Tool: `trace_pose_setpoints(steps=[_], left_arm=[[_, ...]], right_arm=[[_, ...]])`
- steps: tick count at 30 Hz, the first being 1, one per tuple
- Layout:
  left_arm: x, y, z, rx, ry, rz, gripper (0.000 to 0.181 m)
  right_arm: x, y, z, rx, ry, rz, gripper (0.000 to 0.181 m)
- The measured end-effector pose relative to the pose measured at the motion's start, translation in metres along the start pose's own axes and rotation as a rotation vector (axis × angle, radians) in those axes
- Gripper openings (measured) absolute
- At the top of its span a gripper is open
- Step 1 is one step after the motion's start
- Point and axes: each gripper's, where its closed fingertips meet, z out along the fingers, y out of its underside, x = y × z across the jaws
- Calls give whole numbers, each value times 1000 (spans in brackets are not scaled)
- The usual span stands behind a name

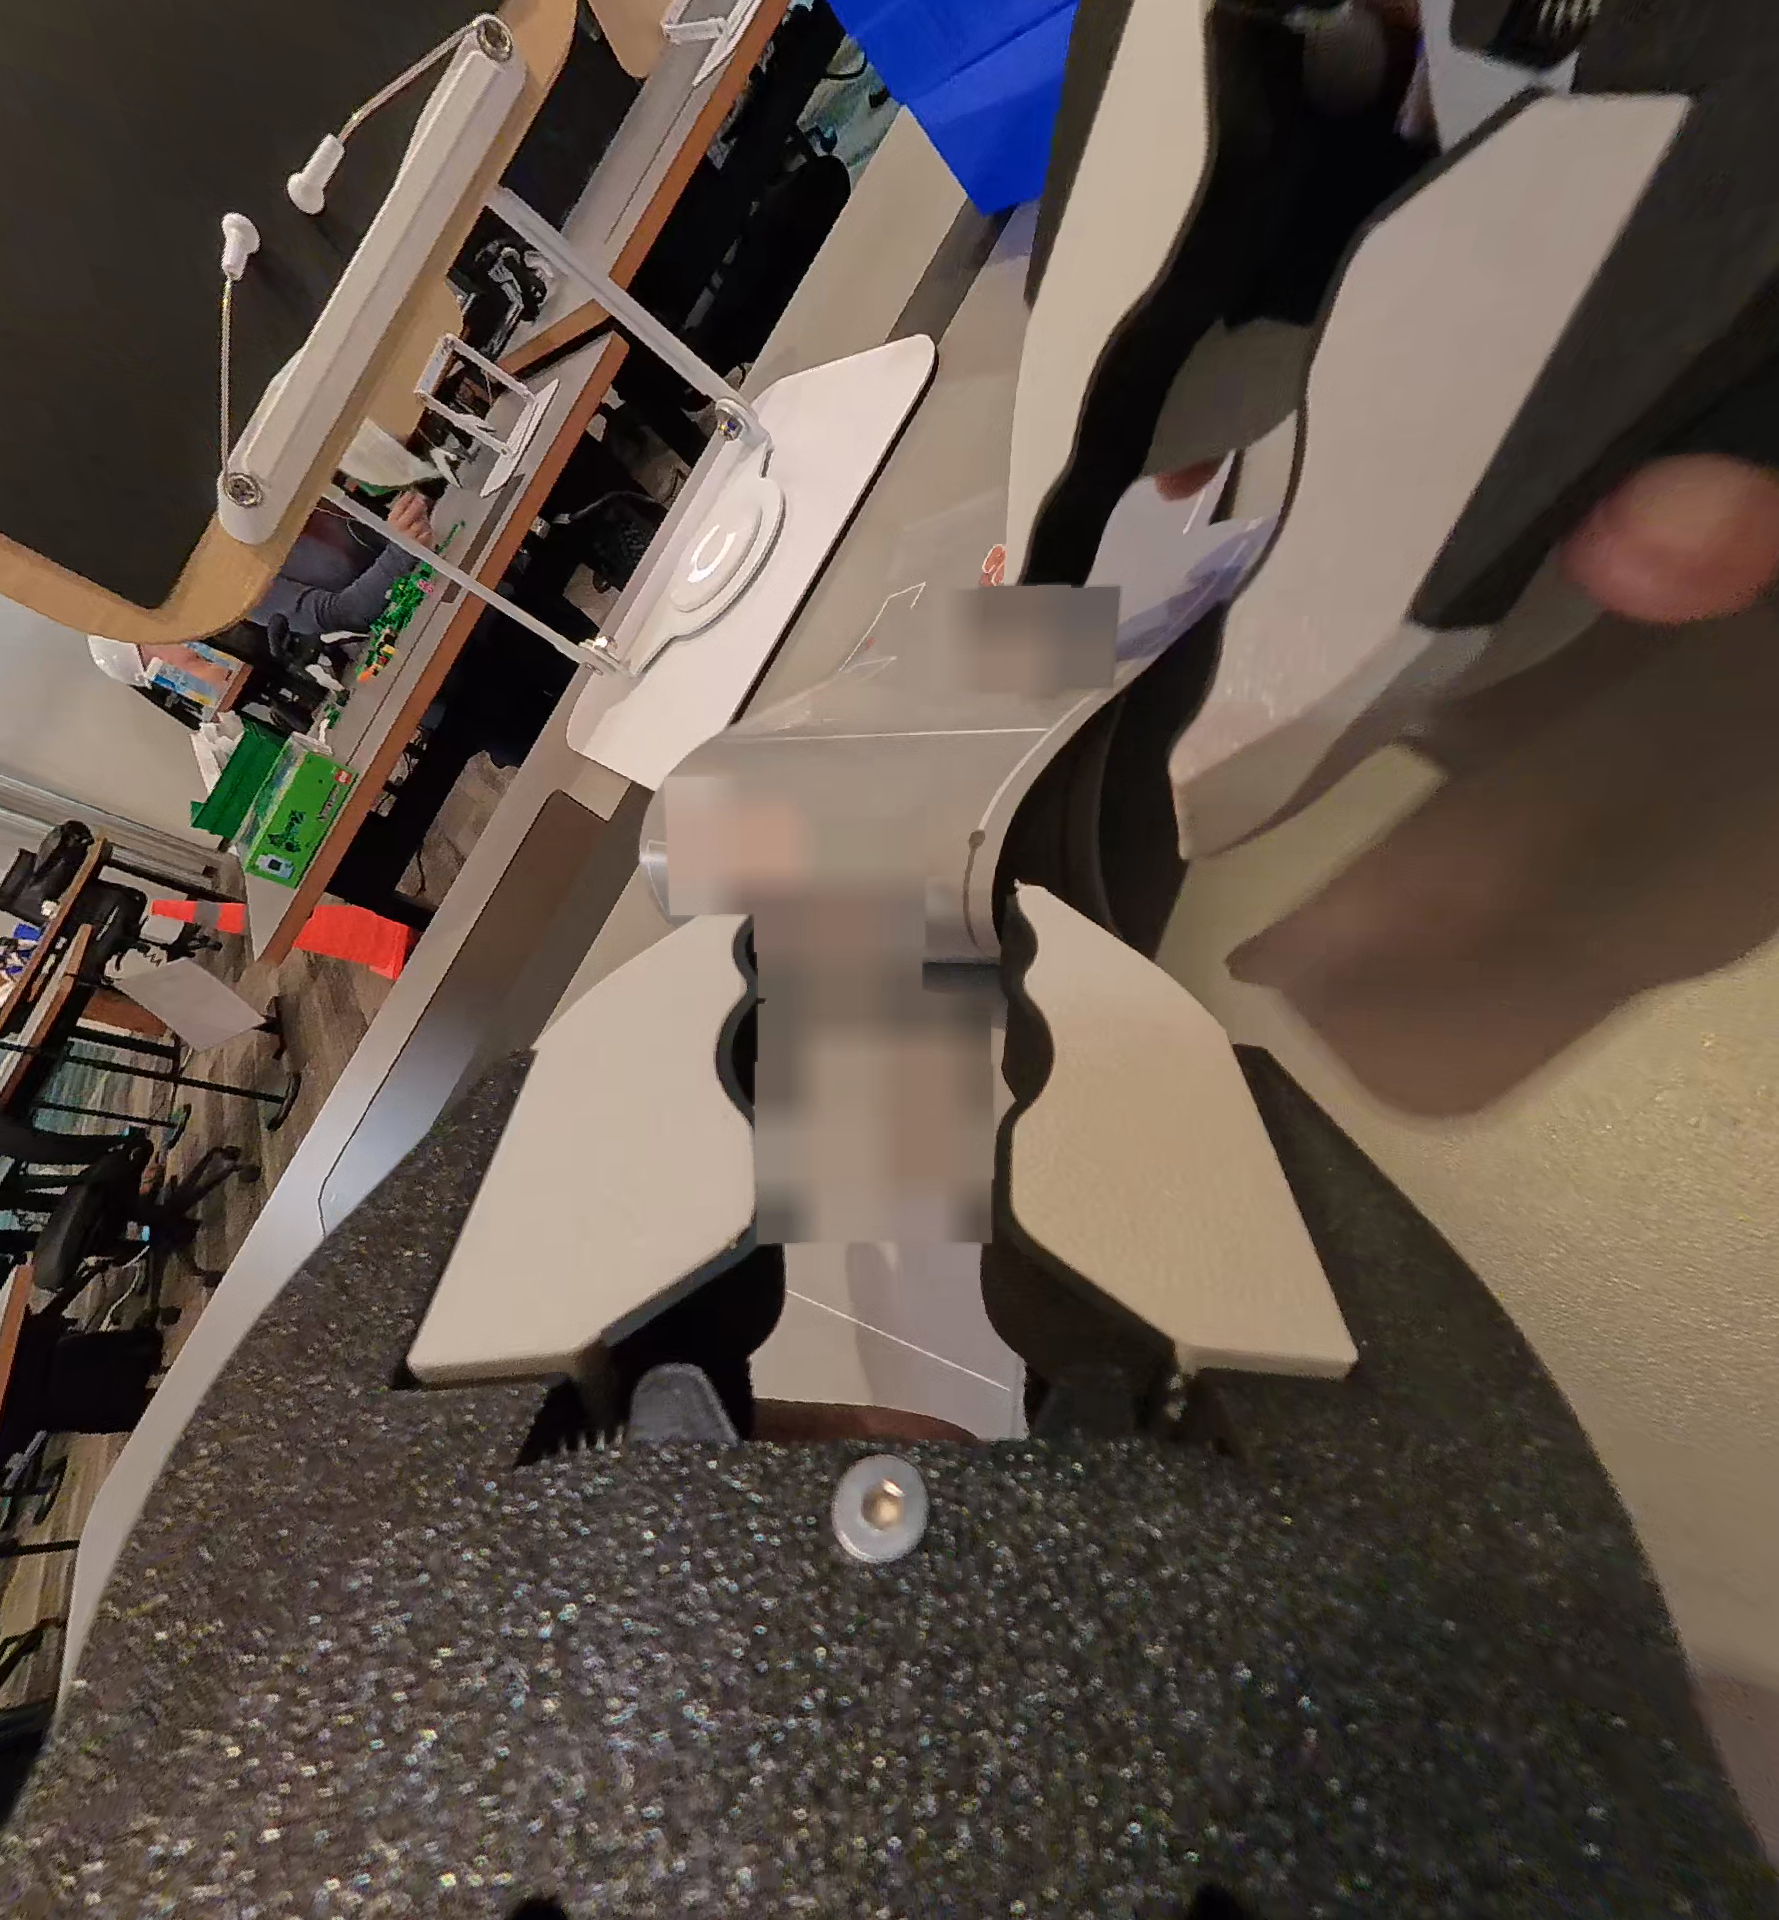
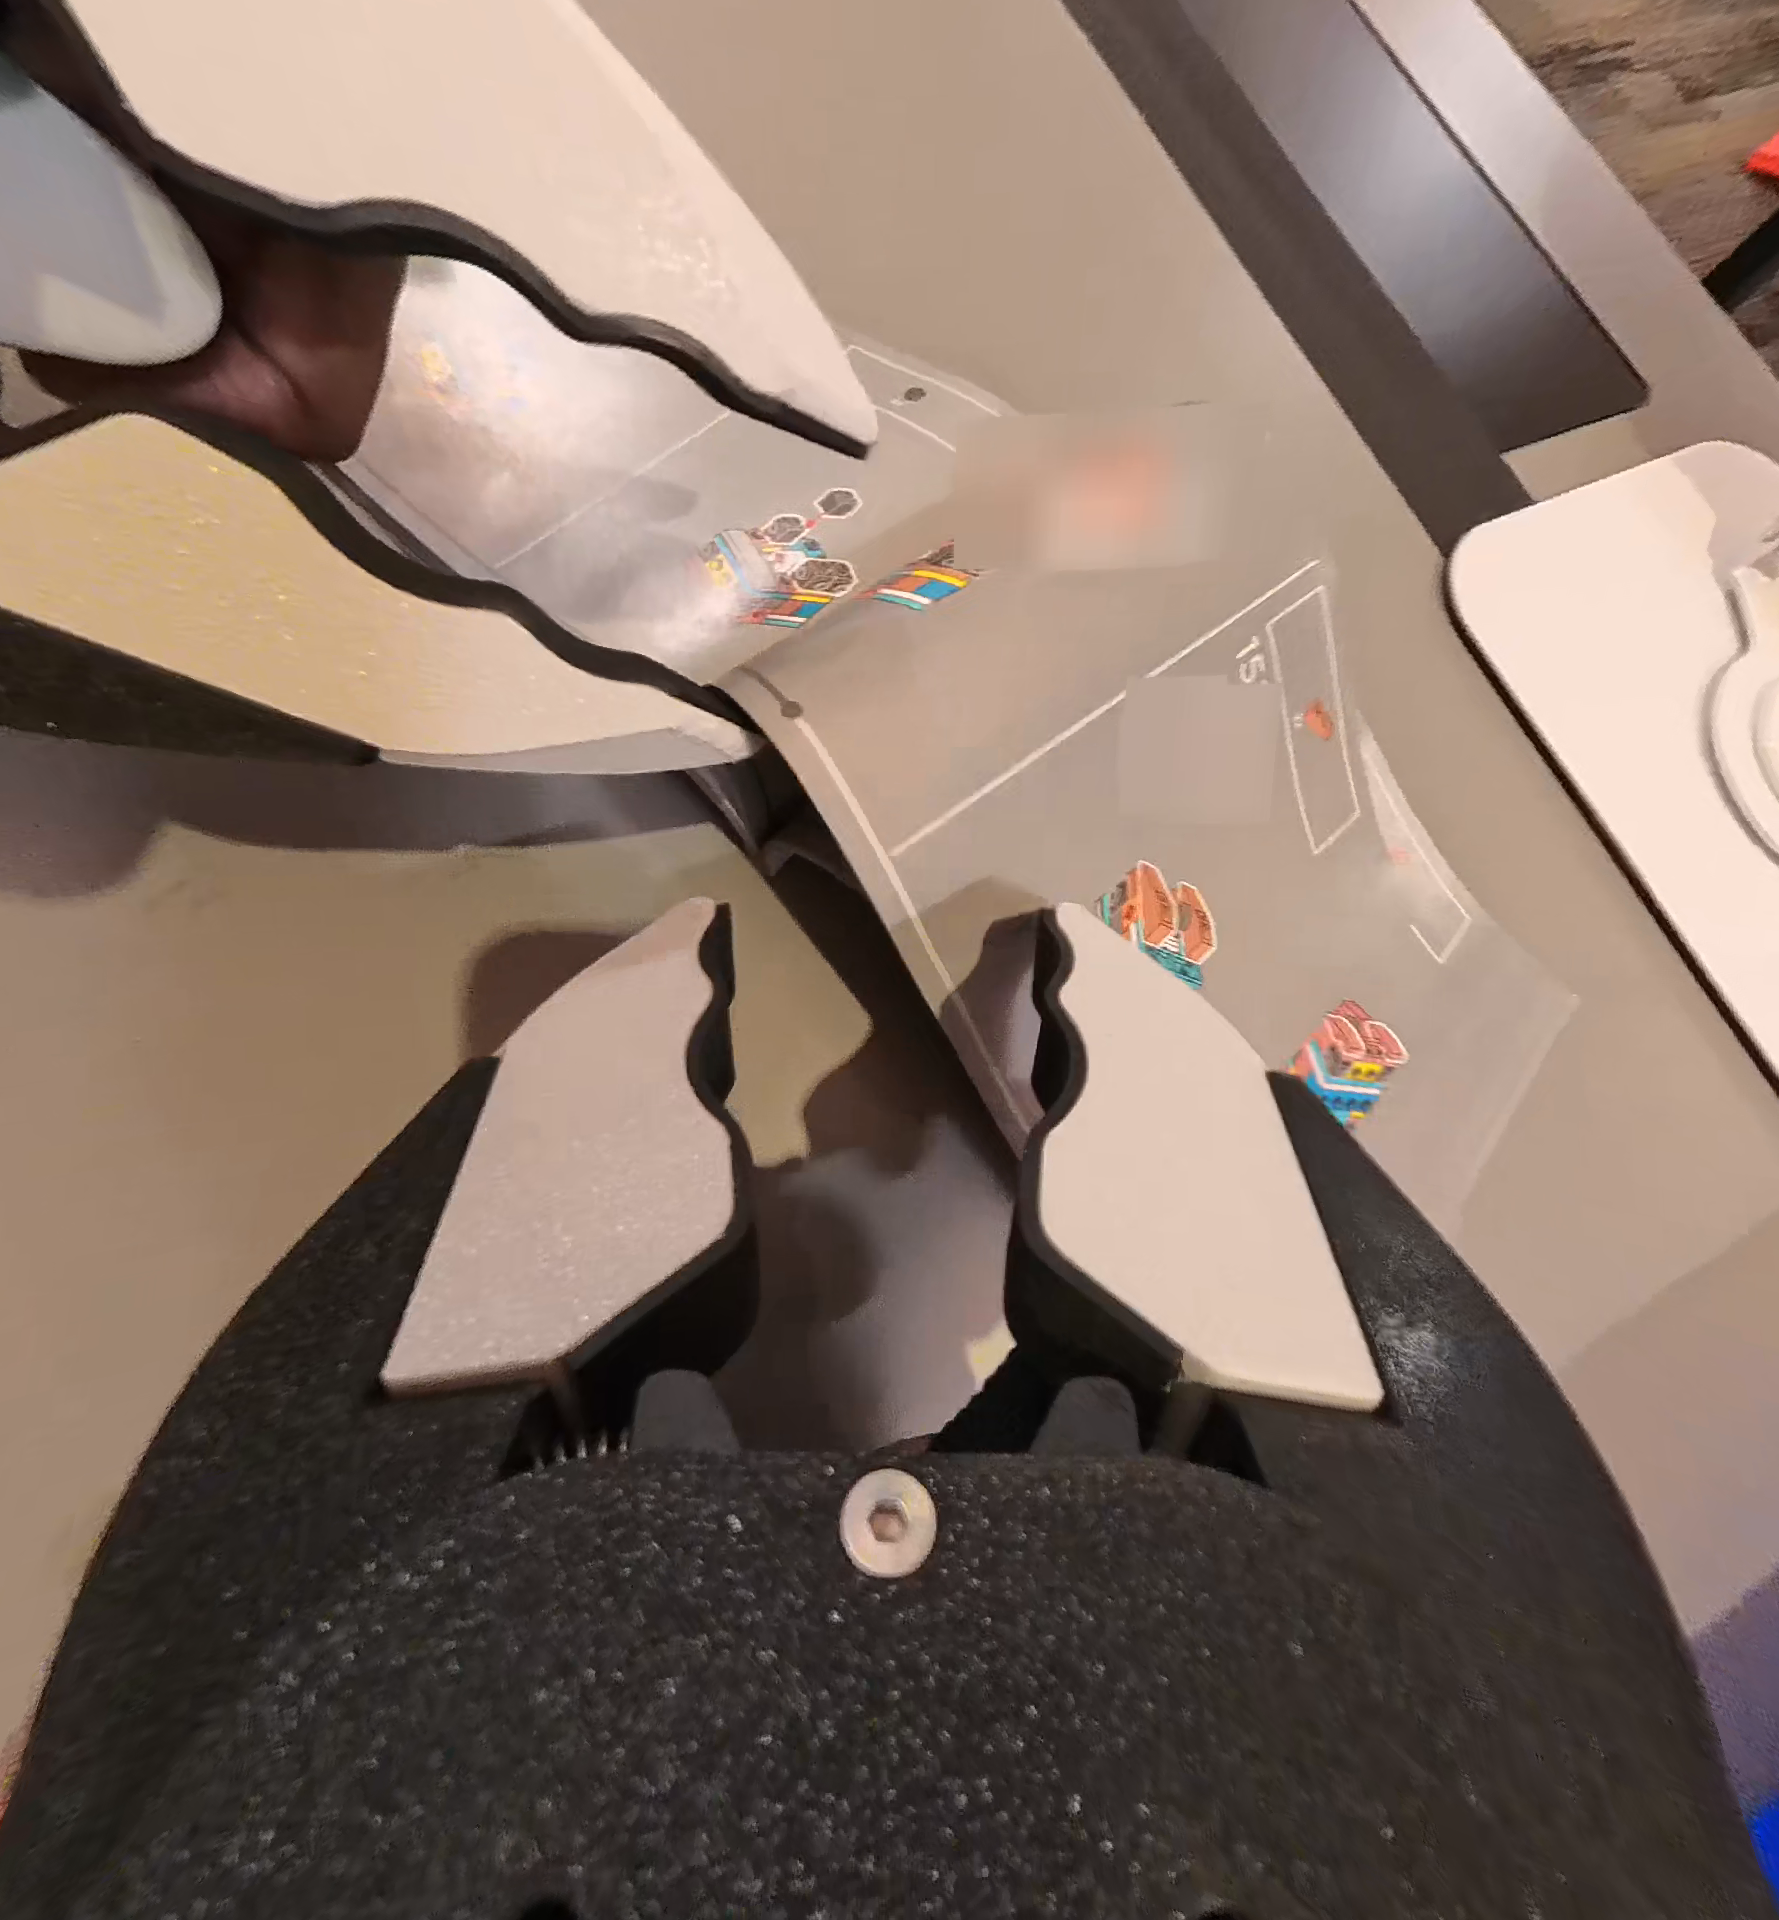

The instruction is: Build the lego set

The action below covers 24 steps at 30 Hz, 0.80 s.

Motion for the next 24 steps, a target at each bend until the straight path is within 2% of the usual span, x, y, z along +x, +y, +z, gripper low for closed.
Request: trace_pose_setpoints(steps=[6, 12, 18, 24], left_arm=[[-2, 4, -3, -9, -19, -28, 44], [-3, 8, -6, -17, -49, -126, 44], [-9, 13, -13, -32, -108, -253, 43], [-18, 14, -26, -9, -175, -418, 42]], right_arm=[[14, 2, -18, 39, 80, 9, 56], [13, 13, -30, 4, 117, -15, 56], [8, 25, -35, -29, 119, -7, 56], [7, 22, -36, -20, 124, -11, 55]])
